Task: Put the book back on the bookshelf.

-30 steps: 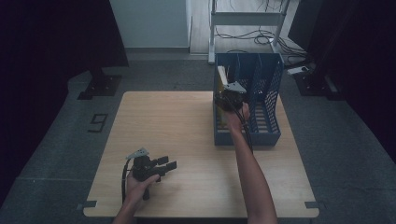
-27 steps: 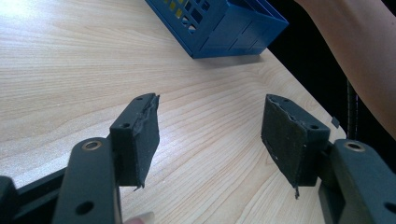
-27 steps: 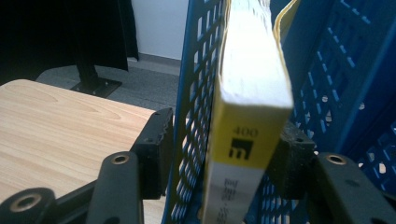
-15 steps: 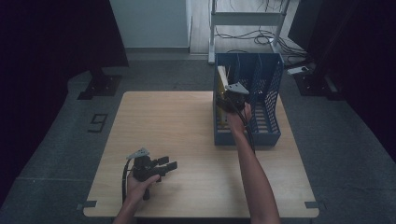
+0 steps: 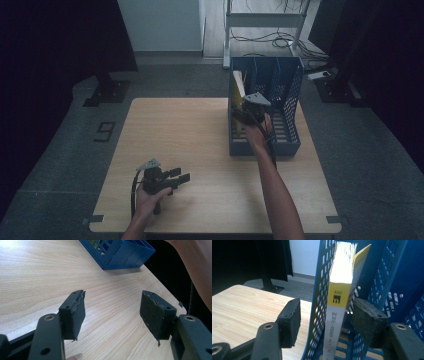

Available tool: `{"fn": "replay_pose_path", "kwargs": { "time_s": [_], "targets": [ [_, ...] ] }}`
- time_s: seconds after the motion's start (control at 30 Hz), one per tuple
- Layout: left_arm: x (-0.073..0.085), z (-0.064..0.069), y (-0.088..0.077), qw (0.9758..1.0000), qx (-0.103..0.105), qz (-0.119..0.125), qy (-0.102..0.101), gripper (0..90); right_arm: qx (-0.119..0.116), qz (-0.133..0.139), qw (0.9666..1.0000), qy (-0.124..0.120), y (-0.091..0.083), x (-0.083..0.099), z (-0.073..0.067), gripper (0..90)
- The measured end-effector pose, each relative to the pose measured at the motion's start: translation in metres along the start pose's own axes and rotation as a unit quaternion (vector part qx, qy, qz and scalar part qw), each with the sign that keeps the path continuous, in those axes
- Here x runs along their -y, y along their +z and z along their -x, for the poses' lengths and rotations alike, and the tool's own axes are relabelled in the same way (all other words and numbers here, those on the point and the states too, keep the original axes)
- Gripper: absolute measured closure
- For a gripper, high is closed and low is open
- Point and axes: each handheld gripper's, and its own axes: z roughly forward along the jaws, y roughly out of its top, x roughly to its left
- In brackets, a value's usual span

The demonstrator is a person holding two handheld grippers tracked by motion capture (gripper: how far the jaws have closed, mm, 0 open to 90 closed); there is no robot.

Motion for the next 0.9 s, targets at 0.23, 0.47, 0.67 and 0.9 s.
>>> {"fn": "replay_pose_path", "kwargs": {
  "time_s": [0.23, 0.47, 0.67, 0.9],
  "targets": [
    [0.0, 0.0, 0.0, 1.0, -0.002, 0.001, 0.001, 36.7, -0.017, 0.002, 0.9998, 0.002, -0.016, 0.008, 0.001, 39.0],
    [0.001, 0.001, 0.001, 1.0, -0.004, -0.003, 0.004, 36.7, -0.036, 0.004, 0.9994, -0.001, -0.035, 0.017, 0.004, 38.7],
    [0.001, 0.001, 0.002, 0.9999, -0.006, -0.006, 0.006, 36.7, -0.049, 0.005, 0.9988, 0.003, -0.051, 0.025, 0.007, 38.8],
    [0.001, 0.003, 0.003, 0.9999, -0.006, -0.007, 0.009, 36.7, -0.07, 0.002, 0.9975, 0.003, -0.072, 0.039, 0.008, 39.2]
  ]
}}
